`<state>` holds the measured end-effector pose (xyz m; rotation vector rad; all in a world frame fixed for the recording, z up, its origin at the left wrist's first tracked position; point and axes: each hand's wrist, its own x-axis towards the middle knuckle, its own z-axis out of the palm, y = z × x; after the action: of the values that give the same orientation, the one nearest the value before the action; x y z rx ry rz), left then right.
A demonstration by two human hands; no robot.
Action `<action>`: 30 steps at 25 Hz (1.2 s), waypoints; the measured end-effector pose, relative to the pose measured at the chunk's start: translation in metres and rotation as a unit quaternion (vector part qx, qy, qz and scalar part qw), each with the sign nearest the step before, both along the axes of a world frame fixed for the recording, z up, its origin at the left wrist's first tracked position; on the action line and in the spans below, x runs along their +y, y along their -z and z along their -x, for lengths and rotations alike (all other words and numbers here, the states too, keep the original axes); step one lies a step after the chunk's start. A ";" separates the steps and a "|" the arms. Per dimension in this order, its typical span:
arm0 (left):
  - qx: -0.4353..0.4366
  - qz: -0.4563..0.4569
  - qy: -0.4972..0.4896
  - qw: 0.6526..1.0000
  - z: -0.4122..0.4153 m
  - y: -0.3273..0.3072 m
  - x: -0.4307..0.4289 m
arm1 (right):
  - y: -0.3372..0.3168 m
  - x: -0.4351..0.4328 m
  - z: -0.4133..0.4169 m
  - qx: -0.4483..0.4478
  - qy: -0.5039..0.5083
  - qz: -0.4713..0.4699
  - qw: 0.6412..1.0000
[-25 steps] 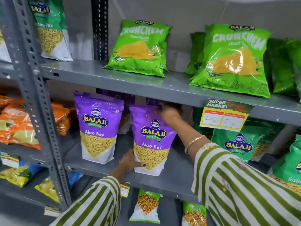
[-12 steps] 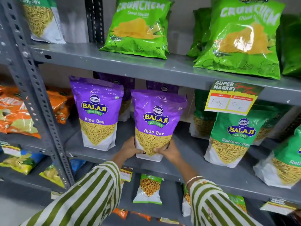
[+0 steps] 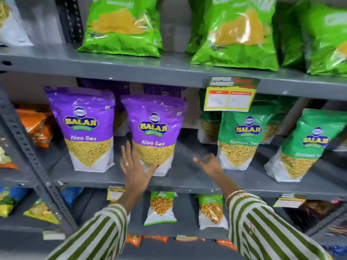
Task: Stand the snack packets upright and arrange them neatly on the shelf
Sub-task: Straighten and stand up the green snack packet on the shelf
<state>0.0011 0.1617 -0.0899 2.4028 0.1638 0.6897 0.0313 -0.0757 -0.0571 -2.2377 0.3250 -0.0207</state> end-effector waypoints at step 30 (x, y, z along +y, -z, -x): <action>0.247 0.209 0.113 0.939 -0.030 -0.025 -0.204 | -0.169 -0.119 -0.015 -0.253 -0.061 0.284 0.923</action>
<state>0.0306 -0.0423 -0.0650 2.0860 0.2120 -0.0673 0.0463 -0.1943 0.1123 -2.7034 -0.1268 -0.6951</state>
